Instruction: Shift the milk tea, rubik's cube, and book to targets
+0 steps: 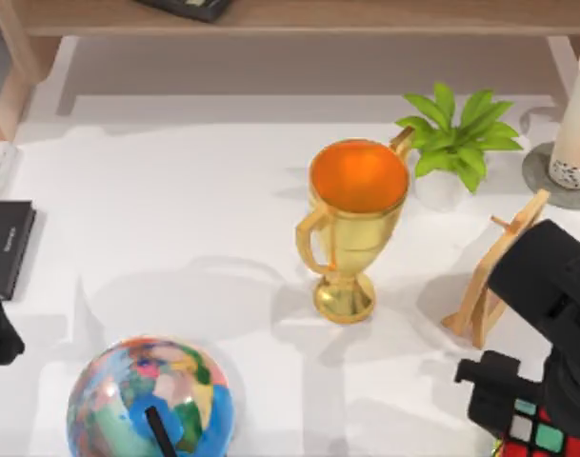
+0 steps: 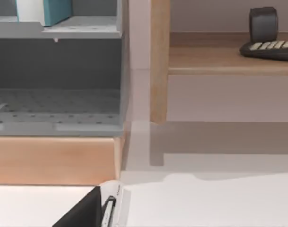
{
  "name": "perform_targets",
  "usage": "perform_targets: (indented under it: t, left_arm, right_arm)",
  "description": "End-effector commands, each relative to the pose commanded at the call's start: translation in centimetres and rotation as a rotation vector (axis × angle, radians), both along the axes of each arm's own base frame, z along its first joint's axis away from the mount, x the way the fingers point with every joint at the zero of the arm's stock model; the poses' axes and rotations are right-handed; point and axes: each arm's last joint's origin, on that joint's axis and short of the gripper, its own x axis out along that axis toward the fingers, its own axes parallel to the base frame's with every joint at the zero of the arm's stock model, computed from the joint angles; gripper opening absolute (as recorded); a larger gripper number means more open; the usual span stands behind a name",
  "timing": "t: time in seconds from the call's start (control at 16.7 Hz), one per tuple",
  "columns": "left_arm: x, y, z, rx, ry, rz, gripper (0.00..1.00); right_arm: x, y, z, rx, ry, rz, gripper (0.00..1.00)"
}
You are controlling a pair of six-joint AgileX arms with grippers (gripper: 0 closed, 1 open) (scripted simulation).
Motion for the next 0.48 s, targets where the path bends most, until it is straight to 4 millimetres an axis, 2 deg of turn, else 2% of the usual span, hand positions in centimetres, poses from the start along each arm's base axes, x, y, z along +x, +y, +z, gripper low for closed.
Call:
perform_targets:
  t: [0.48]
  left_arm:
    - [0.0, 0.0, 0.0, 0.000, 0.000, 0.000, 1.00]
  right_arm:
    - [0.0, 0.0, 1.7, 0.000, 0.000, 0.000, 0.00]
